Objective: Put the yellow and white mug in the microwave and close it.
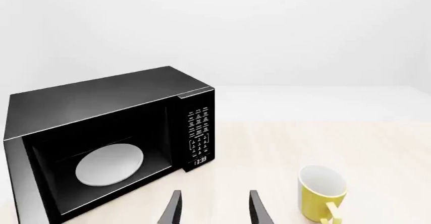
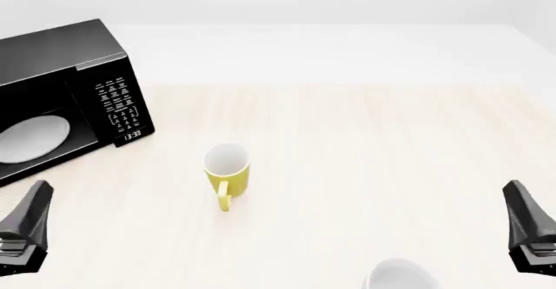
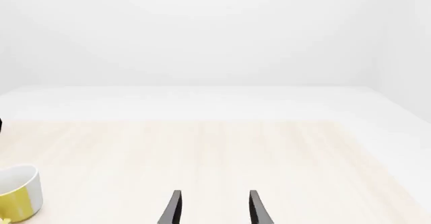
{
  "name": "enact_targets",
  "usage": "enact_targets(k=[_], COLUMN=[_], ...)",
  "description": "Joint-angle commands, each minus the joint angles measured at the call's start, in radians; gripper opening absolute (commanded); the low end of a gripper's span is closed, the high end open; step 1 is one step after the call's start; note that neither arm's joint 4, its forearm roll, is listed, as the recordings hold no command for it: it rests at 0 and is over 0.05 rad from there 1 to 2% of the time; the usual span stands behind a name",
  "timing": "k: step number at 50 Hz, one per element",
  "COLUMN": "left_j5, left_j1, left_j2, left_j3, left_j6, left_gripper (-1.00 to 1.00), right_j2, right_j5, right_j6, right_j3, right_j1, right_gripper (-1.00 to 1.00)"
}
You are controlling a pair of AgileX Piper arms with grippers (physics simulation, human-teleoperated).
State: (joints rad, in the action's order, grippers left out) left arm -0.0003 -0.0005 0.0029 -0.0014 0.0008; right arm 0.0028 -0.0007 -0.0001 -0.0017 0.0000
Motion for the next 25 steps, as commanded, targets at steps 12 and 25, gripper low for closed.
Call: enact_targets(k=[12,25], left_j5=[-0.044,-0.039], left_j1=[0.004,-0.011], left_j2=[0.076,0.078], left_j3=[-0.005,-0.007], left_j6=[0.015,0.026], left_gripper=[1.0,1.0], right_j2=[0.005,0.005], right_j5=[-0.001,-0.001], right_j6=[0.0,0.0], right_j3=[-0.003,-0.003], right_j1=[0.0,0.0], right_gripper=[1.0,1.0])
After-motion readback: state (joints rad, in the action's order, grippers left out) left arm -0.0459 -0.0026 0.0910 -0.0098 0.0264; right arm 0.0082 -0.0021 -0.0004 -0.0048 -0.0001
